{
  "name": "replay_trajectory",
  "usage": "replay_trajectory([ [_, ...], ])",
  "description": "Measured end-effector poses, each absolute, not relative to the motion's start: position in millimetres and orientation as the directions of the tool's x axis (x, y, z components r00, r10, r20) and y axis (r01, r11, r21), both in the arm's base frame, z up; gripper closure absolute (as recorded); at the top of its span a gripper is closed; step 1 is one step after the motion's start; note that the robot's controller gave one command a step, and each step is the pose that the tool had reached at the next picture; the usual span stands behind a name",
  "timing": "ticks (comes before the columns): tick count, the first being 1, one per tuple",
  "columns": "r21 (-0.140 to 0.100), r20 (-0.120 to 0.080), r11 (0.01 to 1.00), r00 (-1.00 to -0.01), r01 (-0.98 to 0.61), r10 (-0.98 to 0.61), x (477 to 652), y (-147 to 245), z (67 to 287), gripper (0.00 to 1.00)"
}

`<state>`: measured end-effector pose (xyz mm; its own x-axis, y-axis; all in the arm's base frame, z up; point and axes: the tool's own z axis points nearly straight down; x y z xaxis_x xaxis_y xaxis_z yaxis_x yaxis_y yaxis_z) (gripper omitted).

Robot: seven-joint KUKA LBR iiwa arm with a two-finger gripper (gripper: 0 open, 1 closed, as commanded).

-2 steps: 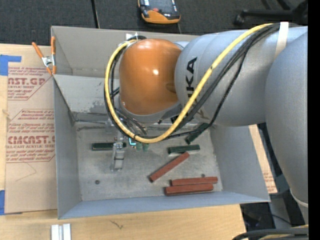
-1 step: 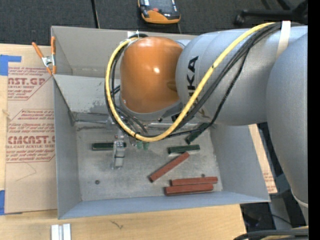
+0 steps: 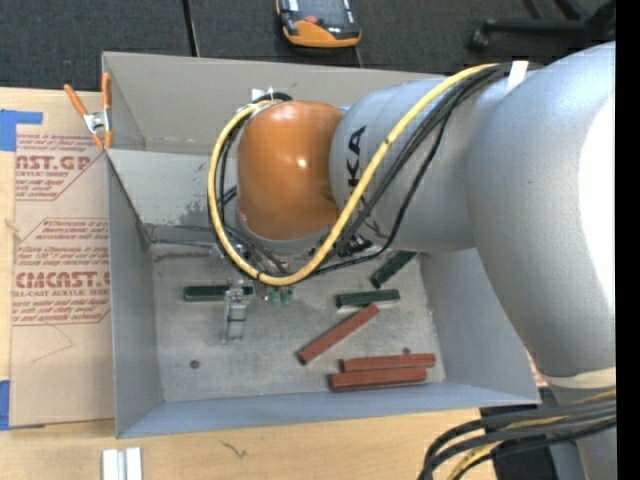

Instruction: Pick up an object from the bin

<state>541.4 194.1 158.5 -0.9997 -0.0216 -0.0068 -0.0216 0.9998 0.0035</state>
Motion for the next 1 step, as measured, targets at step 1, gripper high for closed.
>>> replay_trajectory([
  [1, 0.003, -0.004, 1.000, -1.000, 0.025, 0.025, 562.4, 178.5, 75.6, 0.00],
])
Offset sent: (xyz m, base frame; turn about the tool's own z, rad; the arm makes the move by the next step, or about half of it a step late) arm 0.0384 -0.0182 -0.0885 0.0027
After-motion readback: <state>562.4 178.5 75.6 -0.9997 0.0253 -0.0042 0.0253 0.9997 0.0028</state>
